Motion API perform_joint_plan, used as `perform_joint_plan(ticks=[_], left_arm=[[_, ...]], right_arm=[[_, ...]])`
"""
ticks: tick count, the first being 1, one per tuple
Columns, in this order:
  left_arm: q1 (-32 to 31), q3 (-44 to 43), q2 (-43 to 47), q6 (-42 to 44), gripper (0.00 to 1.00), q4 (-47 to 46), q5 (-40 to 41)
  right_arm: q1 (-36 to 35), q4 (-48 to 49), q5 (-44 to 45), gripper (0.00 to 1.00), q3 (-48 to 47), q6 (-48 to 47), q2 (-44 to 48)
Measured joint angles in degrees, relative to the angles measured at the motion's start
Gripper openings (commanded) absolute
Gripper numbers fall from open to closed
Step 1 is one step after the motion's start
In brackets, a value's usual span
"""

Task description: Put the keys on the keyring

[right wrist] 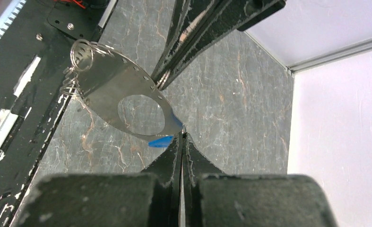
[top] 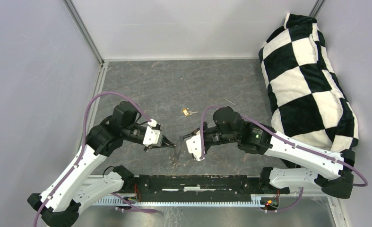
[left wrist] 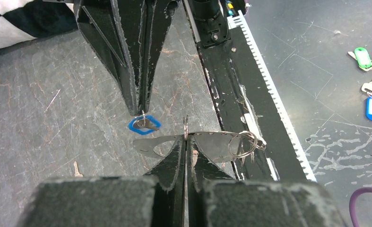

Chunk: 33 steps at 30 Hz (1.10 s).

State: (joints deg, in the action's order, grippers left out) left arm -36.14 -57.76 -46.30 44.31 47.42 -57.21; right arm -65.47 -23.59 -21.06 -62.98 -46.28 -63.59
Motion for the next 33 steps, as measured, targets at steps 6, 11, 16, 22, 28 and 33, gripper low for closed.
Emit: perform_joint_plan(ticks=[6, 11, 16, 22, 28, 33], left_arm=[[0.0, 0.04, -0.57, 0.0, 0.02, 0.0, -0.09], [0.0, 0.04, -2.03, -0.02, 0.02, 0.0, -0.09], [0.0, 0.04, -2.69, -0.02, 0.02, 0.0, -0.09], [0.0, 0.04, -2.71, -2.25, 0.02, -1.38, -0.09], [0.0, 0.04, -2.71, -4.09, 0.02, -2.38, -0.07], [0.0, 0.09, -2.71, -5.2, 0.02, -2.58, -0.04]], right_arm=[[0.02, 0.85, -2.49, 0.0, 0.02, 0.04, -0.02], [0.02, 0.92, -4.7, 0.0, 0.04, 0.0, -0.24], [0.02, 0.96, -6.16, 0.0, 0.15, -0.04, -0.26], [0.02, 1.07, -7.43, 0.0, 0.35, -0.09, -0.26], [-0.02, 1.09, -7.63, 0.0, 0.52, -0.26, -0.26], [-0.04, 1.09, -7.65, 0.0, 0.57, -0.39, -0.24]])
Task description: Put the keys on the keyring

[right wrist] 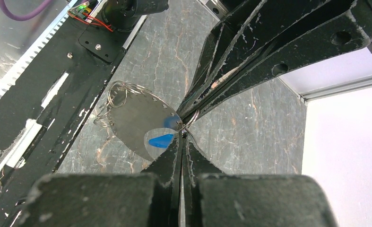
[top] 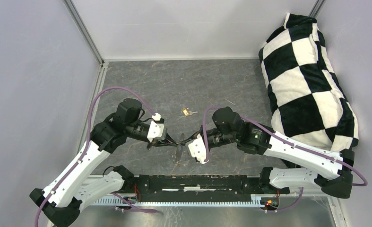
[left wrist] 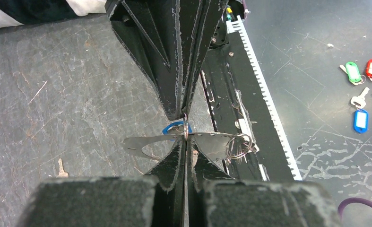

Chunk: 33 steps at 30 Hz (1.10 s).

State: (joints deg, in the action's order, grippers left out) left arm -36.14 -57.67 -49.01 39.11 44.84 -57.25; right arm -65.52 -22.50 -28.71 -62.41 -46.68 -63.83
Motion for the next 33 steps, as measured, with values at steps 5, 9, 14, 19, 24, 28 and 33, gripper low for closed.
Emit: perform_joint_plan(ticks=[5, 9, 14, 19, 24, 28, 33], left_arm=[[0.0, 0.04, 0.0, -0.39, 0.02, 0.0, 0.11], [0.0, 0.28, -0.13, -0.76, 0.02, 0.0, 0.15], [0.0, 0.35, -0.44, -1.16, 0.02, 0.0, 0.2], [0.0, 0.42, -0.61, -2.1, 0.02, -0.11, 0.22], [-0.11, 0.57, -0.61, -3.1, 0.02, -0.52, 0.22], [-0.33, 0.68, -0.61, -4.66, 0.02, -0.96, 0.22], [-0.33, 0.76, -0.59, -6.34, 0.02, -1.29, 0.24]], right_arm=[[-0.02, 0.15, 0.0, 0.0, 0.13, -0.11, 0.13], [-0.07, 0.22, 0.02, 0.0, 0.31, -0.2, 0.5], [-0.07, 0.22, 0.02, 0.0, 0.33, -0.5, 0.59], [-0.17, 0.22, 0.04, 0.0, 0.33, -0.72, 0.59], [-0.87, 0.22, 0.31, 0.0, 0.33, -0.72, 0.59], [-1.38, 0.2, 0.55, 0.0, 0.33, -0.7, 0.59], [-1.66, 0.15, 1.05, 0.0, 0.33, -0.72, 0.63]])
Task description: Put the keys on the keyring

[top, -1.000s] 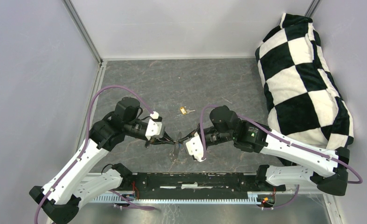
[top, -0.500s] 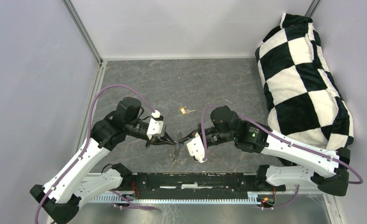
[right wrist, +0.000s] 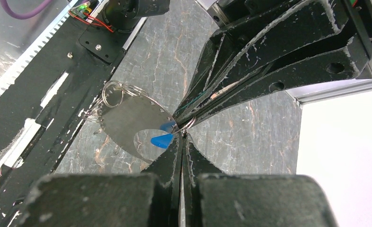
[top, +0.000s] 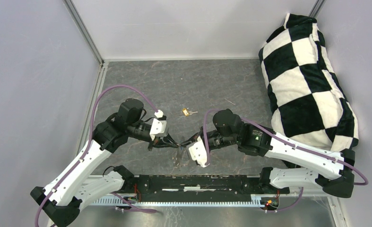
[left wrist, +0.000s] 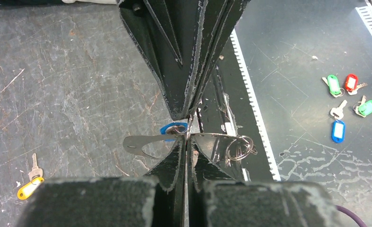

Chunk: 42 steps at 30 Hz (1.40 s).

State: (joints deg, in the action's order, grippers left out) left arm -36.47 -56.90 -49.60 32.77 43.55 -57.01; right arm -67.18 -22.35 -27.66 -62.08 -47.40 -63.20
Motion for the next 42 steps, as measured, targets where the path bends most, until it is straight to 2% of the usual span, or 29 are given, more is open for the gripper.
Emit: perform_joint_plan(ticks=[22, 42], left_arm=[[0.02, 0.5, 0.15, -0.72, 0.02, -0.09, 0.42], [0.13, 0.96, 0.52, 4.46, 0.02, 4.17, 1.57]], right_arm=[[-0.33, -0.33, 1.2, 0.0, -0.63, 0.0, -0.63], [-0.59, -2.4, 0.44, 0.0, -3.06, 1.33, -4.55]])
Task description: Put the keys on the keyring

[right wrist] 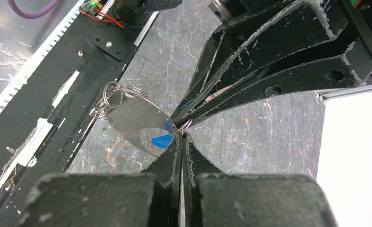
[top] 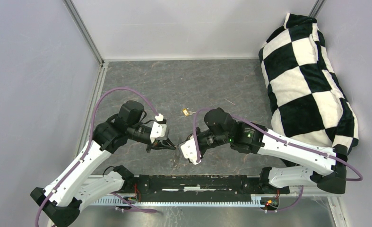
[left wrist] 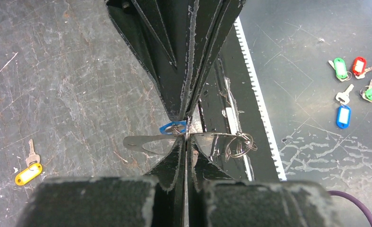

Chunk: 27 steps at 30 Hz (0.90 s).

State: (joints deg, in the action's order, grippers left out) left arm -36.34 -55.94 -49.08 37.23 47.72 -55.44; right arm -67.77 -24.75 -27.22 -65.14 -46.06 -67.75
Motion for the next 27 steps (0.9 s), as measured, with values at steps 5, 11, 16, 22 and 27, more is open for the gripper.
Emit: perform_joint_plan(ticks=[5, 11, 16, 22, 27], left_arm=[[0.0, 0.04, 0.07, 0.13, 0.02, 0.61, 0.35], [0.0, 0.09, 0.59, 0.15, 0.02, 0.61, 0.55], [0.0, 0.09, 0.72, 0.17, 0.02, 0.72, 0.98], [0.0, 0.09, 0.74, 0.17, 0.02, 1.07, 1.07], [0.02, 0.09, 0.7, 0.2, 0.02, 1.57, 1.16]], right_arm=[[0.0, 0.39, -0.22, 0.0, 0.0, 0.68, -0.37], [0.0, 2.05, -0.17, 0.0, 0.35, 1.95, -0.22], [0.0, 4.81, -0.17, 0.0, 2.16, 2.71, 0.55], [0.0, 5.81, -0.24, 0.0, 2.4, 2.89, 0.57], [0.0, 7.02, -0.74, 0.0, 2.4, 3.17, 0.2]])
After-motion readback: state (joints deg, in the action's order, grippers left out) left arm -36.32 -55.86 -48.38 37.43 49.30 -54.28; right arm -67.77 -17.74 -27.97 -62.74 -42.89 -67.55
